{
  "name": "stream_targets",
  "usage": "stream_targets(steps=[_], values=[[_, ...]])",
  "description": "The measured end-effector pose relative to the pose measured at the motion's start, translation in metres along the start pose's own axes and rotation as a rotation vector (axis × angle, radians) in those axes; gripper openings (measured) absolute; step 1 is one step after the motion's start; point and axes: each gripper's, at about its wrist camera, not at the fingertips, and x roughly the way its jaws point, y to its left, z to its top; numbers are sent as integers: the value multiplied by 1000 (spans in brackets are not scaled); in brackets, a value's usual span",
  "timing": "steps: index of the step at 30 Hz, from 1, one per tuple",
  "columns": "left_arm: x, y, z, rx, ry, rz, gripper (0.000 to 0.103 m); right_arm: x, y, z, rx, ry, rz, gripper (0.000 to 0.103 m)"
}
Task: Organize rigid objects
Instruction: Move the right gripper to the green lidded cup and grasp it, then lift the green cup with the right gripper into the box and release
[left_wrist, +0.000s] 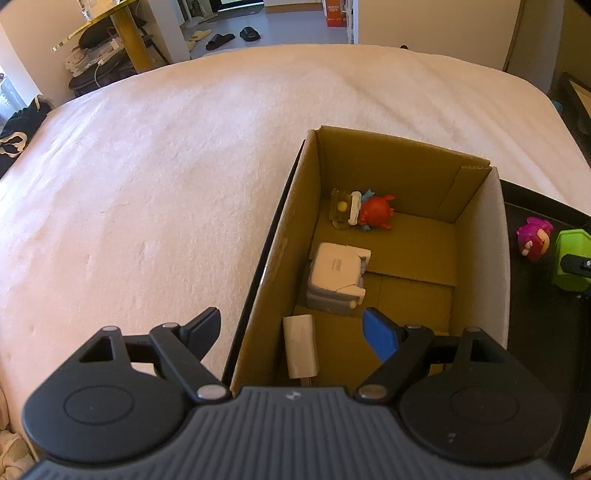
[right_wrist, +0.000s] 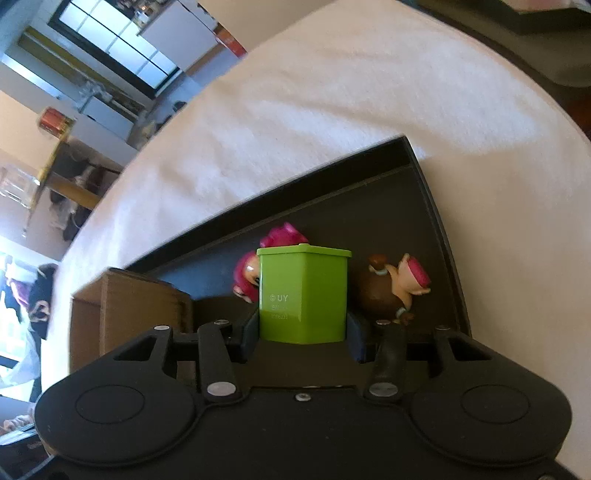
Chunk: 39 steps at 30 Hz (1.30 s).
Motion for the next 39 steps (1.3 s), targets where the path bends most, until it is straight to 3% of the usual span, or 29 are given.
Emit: stream_targets(steps=[10,33,39], values=[[-12,8,-2,-3,-12,-17,83,-30,17,1,-28,-42,49,46],[-20,50,-3,-89,-65,-168,79,-41,151,-12,-210,-32,95,46],[-16,60,-6,-121,-72,-209,71,-27,180,-20,-261,-11,71,47]])
